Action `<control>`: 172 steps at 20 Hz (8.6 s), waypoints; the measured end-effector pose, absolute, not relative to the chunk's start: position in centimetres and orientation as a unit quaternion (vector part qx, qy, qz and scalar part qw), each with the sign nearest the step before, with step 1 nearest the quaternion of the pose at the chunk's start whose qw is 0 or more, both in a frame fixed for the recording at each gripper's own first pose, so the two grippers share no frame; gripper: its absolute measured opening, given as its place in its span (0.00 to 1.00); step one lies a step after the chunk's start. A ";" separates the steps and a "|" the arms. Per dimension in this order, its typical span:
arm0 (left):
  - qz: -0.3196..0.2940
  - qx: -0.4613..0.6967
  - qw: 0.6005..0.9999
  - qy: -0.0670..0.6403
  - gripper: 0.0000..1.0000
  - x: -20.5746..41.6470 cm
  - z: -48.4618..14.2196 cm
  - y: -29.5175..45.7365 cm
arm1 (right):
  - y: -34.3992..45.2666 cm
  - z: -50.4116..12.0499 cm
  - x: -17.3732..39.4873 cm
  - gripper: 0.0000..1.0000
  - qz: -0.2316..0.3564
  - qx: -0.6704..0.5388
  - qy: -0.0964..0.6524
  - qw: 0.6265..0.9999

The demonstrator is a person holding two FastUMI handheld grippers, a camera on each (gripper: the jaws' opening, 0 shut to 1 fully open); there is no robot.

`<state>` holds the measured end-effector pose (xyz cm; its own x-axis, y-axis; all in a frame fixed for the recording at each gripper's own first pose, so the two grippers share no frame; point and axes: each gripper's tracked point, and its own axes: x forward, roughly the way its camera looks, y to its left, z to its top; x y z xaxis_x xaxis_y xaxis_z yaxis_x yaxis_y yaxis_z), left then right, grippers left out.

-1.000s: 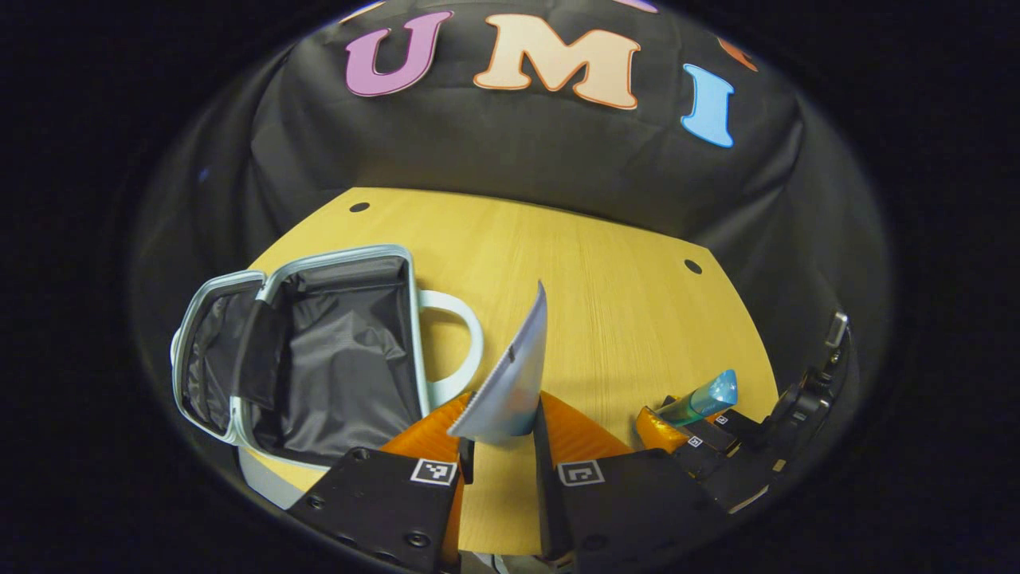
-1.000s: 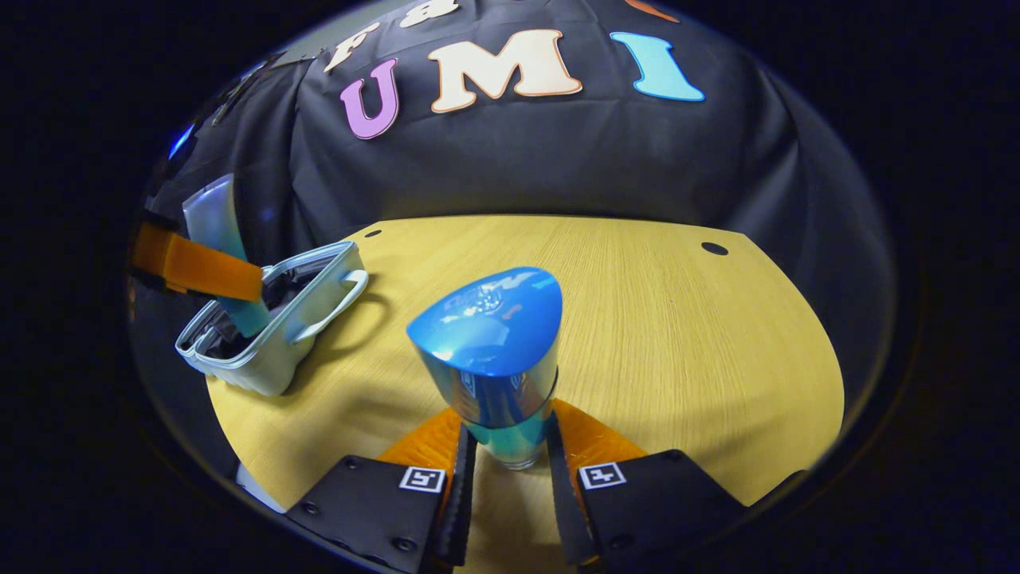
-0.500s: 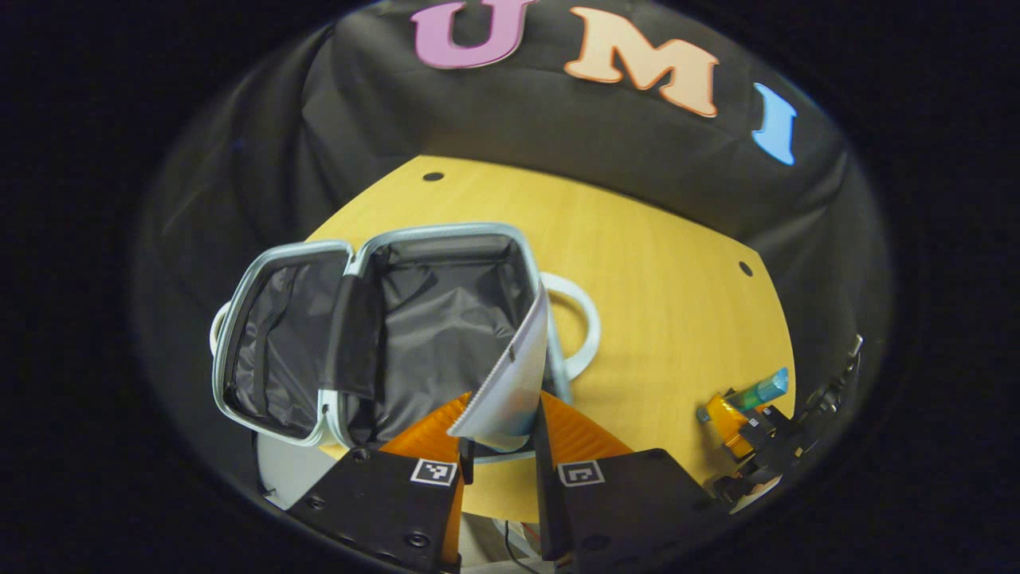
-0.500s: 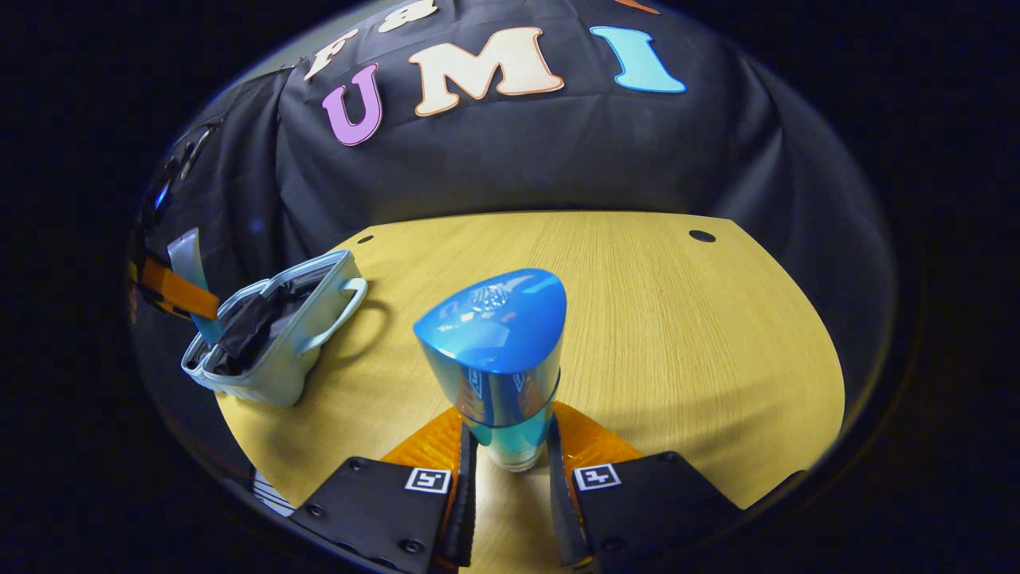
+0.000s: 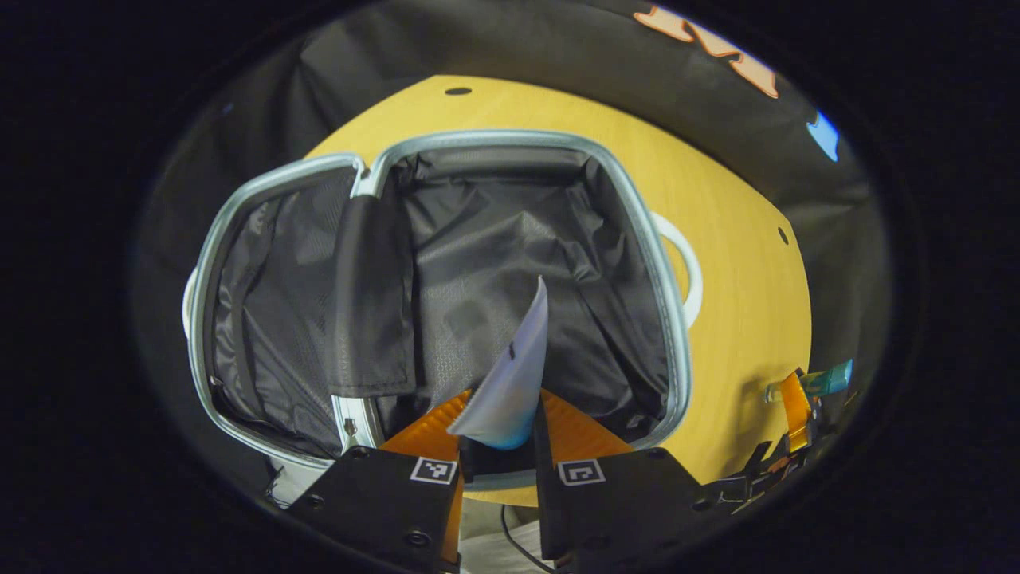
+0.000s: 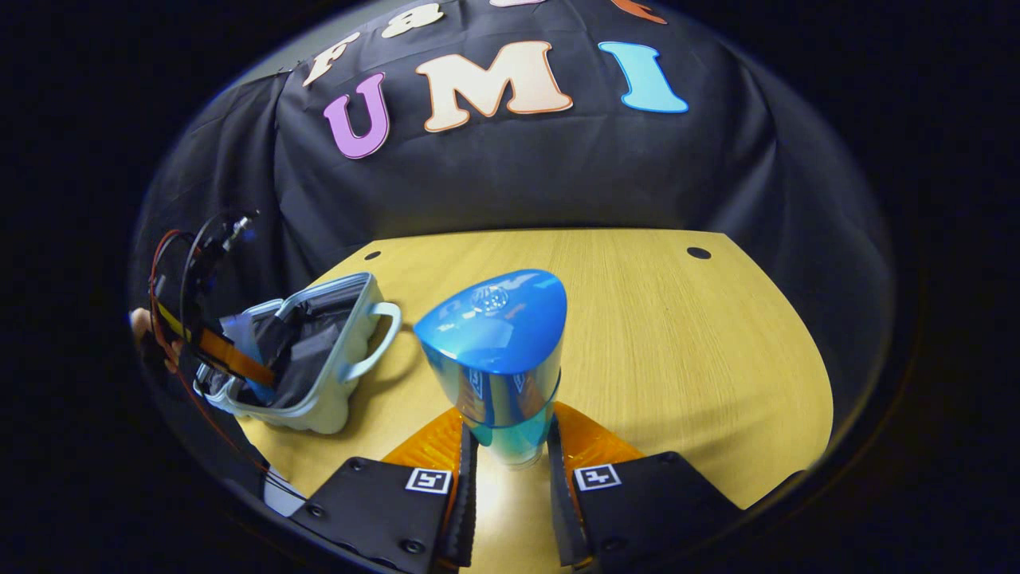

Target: First open the suitcase, pack the skin care products into it, and then close the suitcase.

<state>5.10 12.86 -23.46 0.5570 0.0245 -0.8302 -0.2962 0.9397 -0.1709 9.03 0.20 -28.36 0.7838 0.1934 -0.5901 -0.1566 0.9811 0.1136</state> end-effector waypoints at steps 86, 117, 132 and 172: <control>0.146 -0.427 0.828 0.333 0.00 -5.3 -23.1 47.4 | 19.1 -25.1 10.3 0.95 0.092 0.001 0.392 0.915; 0.094 -0.180 0.930 0.305 0.00 -3.4 1.9 23.2 | 5.8 -25.5 9.4 0.99 0.077 0.043 0.375 0.923; -0.071 -0.146 0.925 0.343 0.00 10.4 -1.4 4.1 | -0.7 -22.6 6.5 0.99 0.015 0.051 0.344 0.937; -0.044 -0.015 0.895 0.443 0.96 10.9 -15.4 -8.3 | -6.2 -20.7 7.0 0.95 0.017 0.054 0.309 0.949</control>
<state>10.91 -8.28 -15.40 0.6040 -0.0917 -0.7917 0.0644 0.9957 -0.0662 7.03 -6.18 -20.74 0.8086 0.0659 -0.5847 0.0014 0.9935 0.1139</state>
